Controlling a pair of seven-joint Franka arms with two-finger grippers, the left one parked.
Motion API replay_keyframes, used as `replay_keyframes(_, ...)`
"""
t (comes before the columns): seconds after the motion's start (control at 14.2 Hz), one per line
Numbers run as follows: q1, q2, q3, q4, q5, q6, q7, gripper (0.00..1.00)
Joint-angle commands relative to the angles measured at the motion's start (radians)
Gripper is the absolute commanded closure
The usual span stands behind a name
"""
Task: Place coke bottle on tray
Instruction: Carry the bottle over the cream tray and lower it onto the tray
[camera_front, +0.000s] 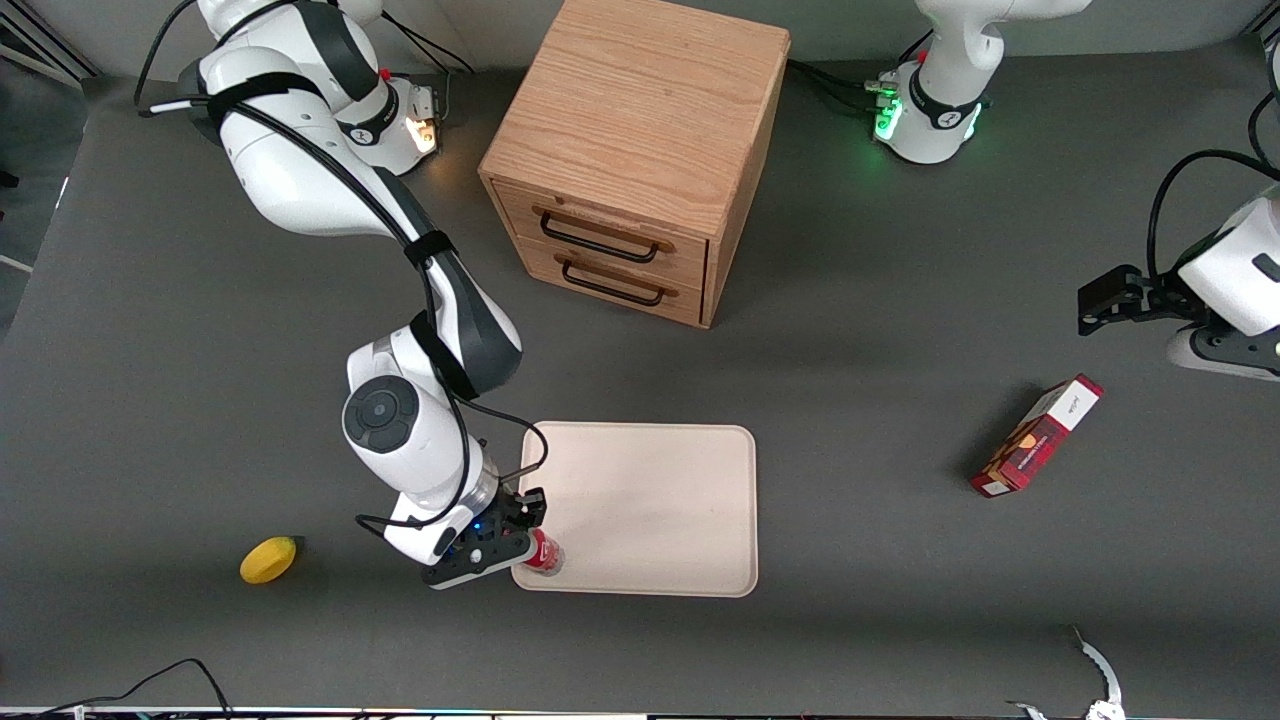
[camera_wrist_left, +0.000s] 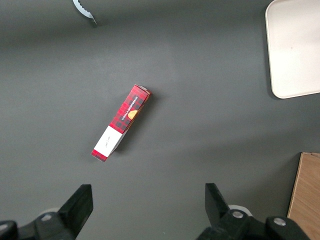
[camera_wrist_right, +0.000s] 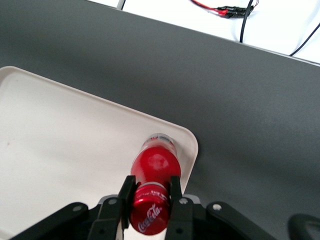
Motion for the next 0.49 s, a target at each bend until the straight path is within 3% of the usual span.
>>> replay_keyframes(0.0, 0.019, 0.023, -0.015, 0.047, -0.009, 0.004, 0.003, 1.00)
replay_keyframes(0.14, 0.019, 0.023, -0.015, 0.049, -0.008, 0.004, 0.003, 1.00)
replay_keyframes(0.28, 0.019, 0.023, -0.015, 0.047, -0.006, 0.002, 0.003, 0.86)
replay_keyframes(0.42, 0.019, 0.021, -0.015, 0.047, -0.006, -0.003, 0.012, 0.81)
